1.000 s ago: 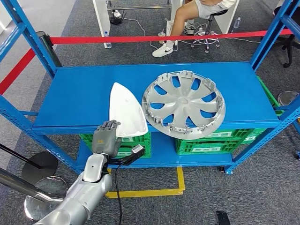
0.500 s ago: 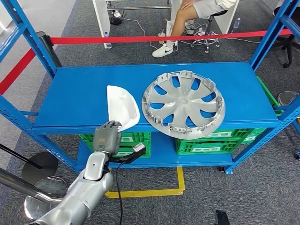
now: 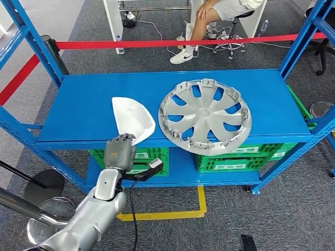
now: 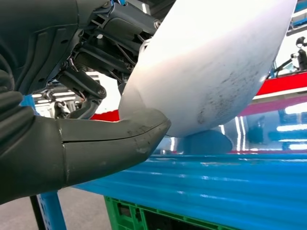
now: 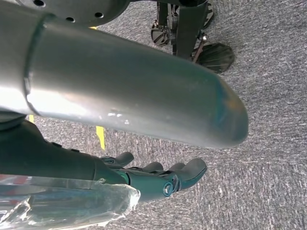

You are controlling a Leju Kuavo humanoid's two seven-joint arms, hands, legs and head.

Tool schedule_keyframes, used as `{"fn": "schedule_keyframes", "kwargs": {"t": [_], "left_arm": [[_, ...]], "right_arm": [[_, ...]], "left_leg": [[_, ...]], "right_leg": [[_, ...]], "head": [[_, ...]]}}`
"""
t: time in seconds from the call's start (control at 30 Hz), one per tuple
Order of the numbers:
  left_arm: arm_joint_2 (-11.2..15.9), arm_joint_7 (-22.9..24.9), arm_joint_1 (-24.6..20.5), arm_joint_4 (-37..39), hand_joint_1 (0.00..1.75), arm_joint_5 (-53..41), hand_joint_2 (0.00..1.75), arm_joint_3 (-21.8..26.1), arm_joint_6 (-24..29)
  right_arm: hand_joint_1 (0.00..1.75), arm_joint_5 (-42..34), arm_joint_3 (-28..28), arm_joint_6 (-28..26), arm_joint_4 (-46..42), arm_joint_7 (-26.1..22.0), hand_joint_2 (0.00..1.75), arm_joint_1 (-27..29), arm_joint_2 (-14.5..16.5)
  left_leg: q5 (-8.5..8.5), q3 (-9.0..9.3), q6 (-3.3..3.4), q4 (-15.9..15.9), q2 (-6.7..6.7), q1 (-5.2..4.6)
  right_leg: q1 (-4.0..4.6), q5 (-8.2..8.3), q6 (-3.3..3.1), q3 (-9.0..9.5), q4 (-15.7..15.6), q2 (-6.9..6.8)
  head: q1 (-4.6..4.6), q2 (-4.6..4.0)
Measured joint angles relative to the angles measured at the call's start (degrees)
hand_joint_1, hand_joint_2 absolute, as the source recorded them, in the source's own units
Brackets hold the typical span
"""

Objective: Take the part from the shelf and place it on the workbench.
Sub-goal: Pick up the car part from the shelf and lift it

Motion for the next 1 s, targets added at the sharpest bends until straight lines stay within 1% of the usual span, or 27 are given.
{"fn": "schedule_keyframes", "kwargs": {"t": [0.1,0.17,0.23,0.33,0.4,0.43,0.5,0.53,0.67,0.83,1.0], "left_arm": [[0.5,2.9,-0.6,-0.2,1.75,0.0,1.75,-2.0,1.3],[1.3,7.2,-1.1,-1.3,1.75,0.0,1.75,-5.1,1.8],[2.4,13.5,-2.1,-3.3,1.75,0.0,1.75,-10.3,1.5],[4.5,22.3,-4.8,-7.6,1.75,0.0,1.75,-20.4,-0.7],[5.9,26.7,-7.0,-10.9,1.75,0.0,1.75,-27.8,-3.0],[6.5,28.0,-8.0,-12.3,1.75,0.0,1.75,-31.0,-3.9],[7.4,29.2,-9.6,-15.1,1.75,0.0,1.75,-36.4,-5.3],[7.8,29.3,-10.2,-16.1,1.75,0.0,1.75,-38.4,-5.7],[9.1,29.5,-11.5,-18.9,1.75,0.0,1.75,-43.5,-6.1],[10.0,29.6,-12.2,-20.5,1.75,0.0,1.75,-46.3,-5.9],[10.3,28.2,-11.1,-21.2,1.75,0.0,1.75,-46.7,-4.7]], "right_arm": [[0.0,0.4,-0.4,0.0,0.0,0.0,0.0,0.0,0.0],[0.0,0.6,-0.8,0.1,0.0,-0.1,0.0,0.0,0.0],[0.0,0.8,-1.4,0.0,0.0,-0.1,0.0,0.0,0.0],[0.0,0.8,-2.2,-0.3,0.0,-0.3,0.0,-0.1,0.2],[0.0,0.8,-2.7,-0.6,0.0,-0.5,0.0,-0.1,0.4],[0.0,0.8,-3.0,-0.6,0.0,-0.5,0.0,-0.1,0.5],[0.0,0.8,-3.4,-0.6,0.0,-0.6,0.0,-0.1,0.6],[0.0,0.8,-3.6,-0.6,0.0,-0.6,0.0,-0.1,0.7],[0.0,0.8,-4.3,-0.6,0.0,-0.6,0.0,-0.1,0.9],[0.0,0.9,-4.8,-0.6,0.0,-0.7,0.0,-0.1,1.0],[0.0,1.1,-5.3,-0.6,0.0,-0.7,0.0,-0.1,1.1]], "left_leg": [[0.0,0.0,0.0,0.0,0.0,0.0],[0.01,0.0,0.0,0.0,0.0,0.0],[0.03,-0.02,0.01,0.0,-0.01,0.0],[0.04,-0.04,0.02,0.0,-0.02,0.0],[0.03,-0.06,0.02,0.0,-0.02,0.0],[0.03,-0.06,0.02,0.0,-0.02,0.0],[0.03,-0.07,0.02,0.0,-0.02,0.0],[0.02,-0.06,0.03,0.0,-0.02,0.0],[0.02,-0.06,0.03,0.0,-0.01,-0.01],[0.02,-0.05,0.03,0.0,-0.01,0.0],[0.03,-0.05,0.03,0.0,-0.01,0.0]], "right_leg": [[0.0,0.0,0.0,0.0,0.0,0.0],[0.0,0.01,-0.01,-0.02,0.0,0.0],[0.0,0.02,-0.01,-0.04,0.0,-0.04],[0.01,0.02,-0.01,-0.04,0.0,-0.11],[0.0,0.02,-0.01,-0.03,0.0,-0.11],[0.0,0.02,-0.01,-0.03,0.0,-0.1],[0.0,0.02,-0.01,-0.03,0.0,-0.08],[-0.01,0.02,-0.01,-0.04,0.0,-0.07],[-0.01,0.02,-0.01,-0.05,0.0,-0.06],[0.0,0.02,-0.01,-0.04,0.0,-0.06],[0.0,0.02,-0.01,-0.04,0.0,-0.06]], "head": [[0.0,0.0],[0.0,0.0],[0.0,0.0],[-0.01,0.0],[0.01,0.0],[0.01,0.0],[0.01,0.0],[0.01,0.0],[0.0,0.0],[0.0,0.0],[0.0,0.0]]}}
